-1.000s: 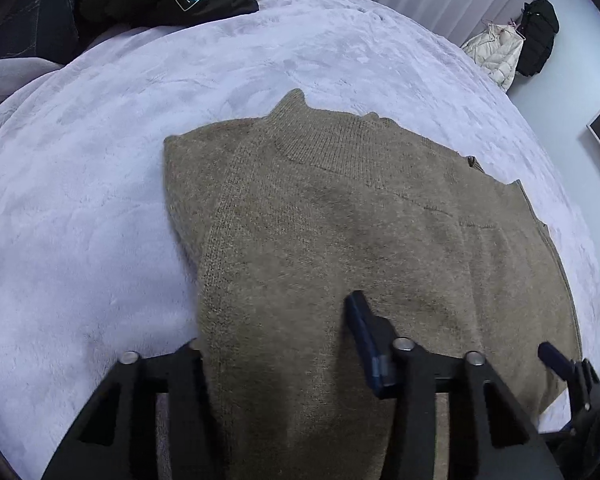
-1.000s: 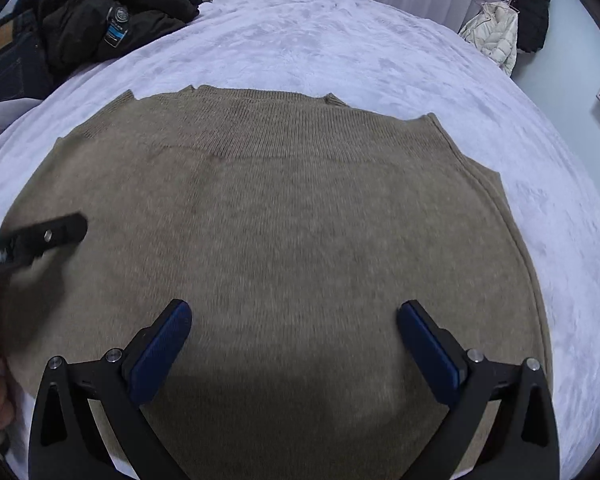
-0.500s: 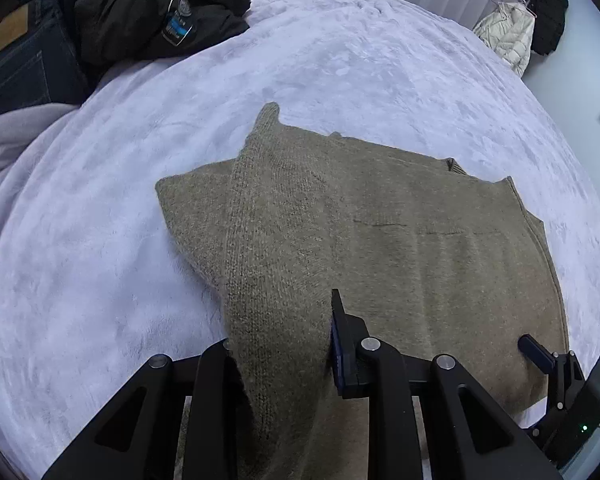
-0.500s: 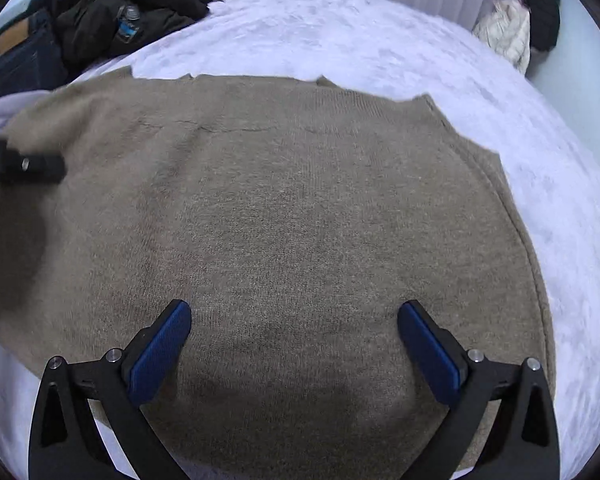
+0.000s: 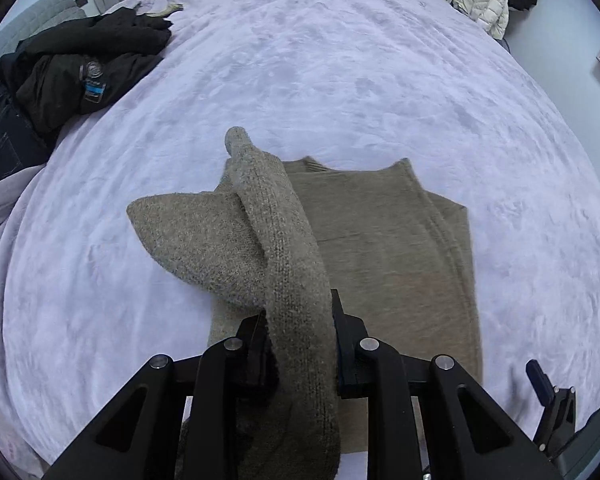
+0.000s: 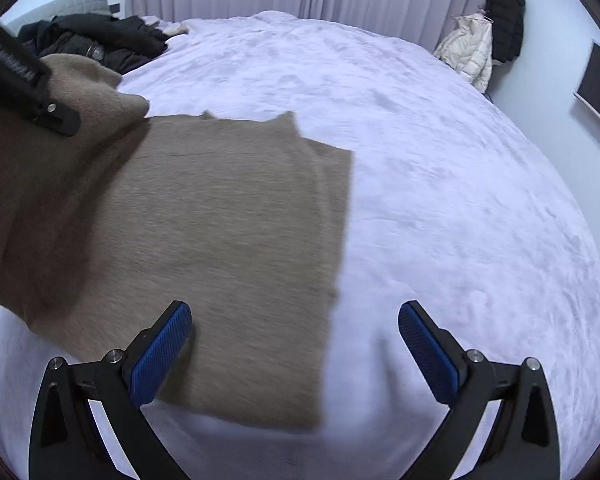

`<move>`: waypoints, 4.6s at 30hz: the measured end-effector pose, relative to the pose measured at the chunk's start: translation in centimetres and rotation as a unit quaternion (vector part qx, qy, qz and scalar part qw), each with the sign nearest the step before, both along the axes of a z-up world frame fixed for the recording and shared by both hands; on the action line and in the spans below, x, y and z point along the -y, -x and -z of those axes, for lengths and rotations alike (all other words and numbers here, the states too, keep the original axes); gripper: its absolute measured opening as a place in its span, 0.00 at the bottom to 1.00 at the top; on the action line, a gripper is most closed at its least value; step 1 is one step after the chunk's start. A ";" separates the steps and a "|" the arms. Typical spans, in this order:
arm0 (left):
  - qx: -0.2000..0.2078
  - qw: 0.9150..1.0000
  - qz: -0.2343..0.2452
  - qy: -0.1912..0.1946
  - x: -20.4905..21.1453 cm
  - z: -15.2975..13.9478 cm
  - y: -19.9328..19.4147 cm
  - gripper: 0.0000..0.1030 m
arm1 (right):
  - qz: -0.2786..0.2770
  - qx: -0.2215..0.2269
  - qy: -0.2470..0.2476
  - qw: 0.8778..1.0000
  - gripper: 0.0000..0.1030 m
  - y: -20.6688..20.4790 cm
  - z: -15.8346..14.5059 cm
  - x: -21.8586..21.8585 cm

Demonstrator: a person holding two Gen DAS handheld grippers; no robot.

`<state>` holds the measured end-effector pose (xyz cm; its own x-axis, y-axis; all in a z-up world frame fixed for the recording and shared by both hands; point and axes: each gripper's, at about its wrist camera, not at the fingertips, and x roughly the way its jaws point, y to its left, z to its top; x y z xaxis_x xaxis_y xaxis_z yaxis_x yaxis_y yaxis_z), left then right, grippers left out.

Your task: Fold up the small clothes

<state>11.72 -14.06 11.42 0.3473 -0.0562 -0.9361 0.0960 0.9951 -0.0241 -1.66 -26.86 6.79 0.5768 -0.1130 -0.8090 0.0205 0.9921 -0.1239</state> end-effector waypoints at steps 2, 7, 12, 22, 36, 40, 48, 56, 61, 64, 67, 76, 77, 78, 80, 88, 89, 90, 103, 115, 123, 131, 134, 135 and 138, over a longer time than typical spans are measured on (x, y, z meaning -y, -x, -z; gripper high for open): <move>-0.010 1.000 0.011 -0.008 2.9 0.9 -0.3 0.22 | 0.012 -0.002 -0.006 1.000 1.00 0.6 0.2 1.8; -0.035 0.997 0.028 -0.055 8.9 5.1 -0.4 0.22 | 0.031 -0.004 -0.029 0.999 1.00 2.3 0.7 4.9; -0.038 0.994 0.052 -0.086 11.1 6.4 0.2 0.61 | 0.034 -0.007 -0.051 0.998 1.00 2.5 1.5 5.9; 0.041 0.990 0.118 0.064 5.3 -4.9 4.9 0.87 | 0.008 0.024 -0.094 0.995 1.00 4.4 -0.5 6.9; 0.014 0.997 -0.020 0.068 -8.5 5.7 6.0 1.00 | -0.086 0.017 -0.238 0.967 1.00 1.9 -2.8 0.7; 0.004 0.996 -0.021 0.084 -8.1 6.0 5.9 1.00 | -0.077 -0.027 -0.302 0.950 0.57 -2.4 -1.0 0.6; 0.026 0.997 0.039 0.060 -6.2 5.8 7.4 1.00 | -0.023 0.004 -0.315 0.949 0.16 -1.0 -0.5 3.8; 0.018 0.996 0.022 0.088 -7.0 6.2 7.4 1.00 | -0.004 -0.011 -0.335 0.942 0.49 -1.0 0.9 5.7; 0.024 0.996 0.003 0.091 -7.4 6.4 6.2 1.00 | -0.017 0.015 -0.302 0.953 0.70 -2.8 -1.2 4.5; 0.000 0.995 0.006 0.103 -6.7 7.9 5.3 1.00 | -0.026 -0.005 -0.276 0.961 0.62 -5.3 -0.1 3.0; 0.005 0.993 0.008 0.116 -6.6 6.9 6.1 1.00 | -0.027 -0.035 -0.259 0.965 0.16 -6.3 0.7 2.6; -0.011 0.994 0.032 0.108 -4.4 7.9 5.7 1.00 | -0.034 -0.019 -0.267 0.963 0.20 -5.4 1.4 5.4; -0.007 0.993 0.025 0.111 -4.9 7.3 5.7 1.00 | -0.034 -0.021 -0.264 0.964 0.33 -5.2 0.9 5.6; 0.012 0.993 0.018 0.116 -5.4 6.0 5.9 1.00 | -0.033 -0.016 -0.251 0.967 0.41 -4.7 0.1 5.8; 0.040 0.989 0.022 0.138 -5.9 3.9 5.9 1.00 | -0.031 0.044 -0.223 0.973 0.58 -3.3 -2.5 6.4; 0.053 0.987 0.101 0.115 -2.5 5.7 2.9 1.00 | -0.146 0.012 -0.202 0.969 0.62 -6.1 -1.1 2.6; 0.024 0.991 0.093 0.095 -2.6 7.4 2.1 1.00 | -0.141 -0.016 -0.185 0.972 0.62 -6.9 0.5 2.6; -0.016 0.988 0.085 0.127 -3.6 9.0 1.4 1.00 | -0.140 -0.020 -0.178 0.974 0.62 -7.2 1.2 2.6; 0.022 0.973 0.149 0.176 -0.5 4.3 -4.4 1.00 | -0.306 -0.028 -0.094 0.947 0.74 -12.1 -0.6 0.3; 0.071 0.980 0.134 0.132 -2.5 2.7 -5.0 1.00 | -0.231 -0.013 -0.068 0.970 0.81 -15.0 0.0 1.1; 0.063 0.971 0.208 0.104 -2.8 6.0 5.8 1.00 | -0.379 -0.001 -0.013 0.925 0.82 -3.8 -0.8 -3.4; 0.032 0.980 0.128 0.152 -9.4 6.1 8.9 1.00 | -0.324 -0.023 0.025 0.946 0.82 2.1 -0.2 -0.7; 0.055 0.982 0.099 0.151 -10.9 4.5 8.3 1.00 | -0.308 -0.003 0.008 0.951 0.82 4.4 -1.9 1.0; 0.055 0.984 0.083 0.151 -11.0 4.2 7.3 1.00 | -0.299 0.002 0.003 0.954 0.82 4.6 -2.5 1.3; 0.023 0.982 0.058 0.180 -10.0 4.7 4.1 1.00 | -0.263 0.006 -0.013 0.965 0.82 3.2 -3.4 1.6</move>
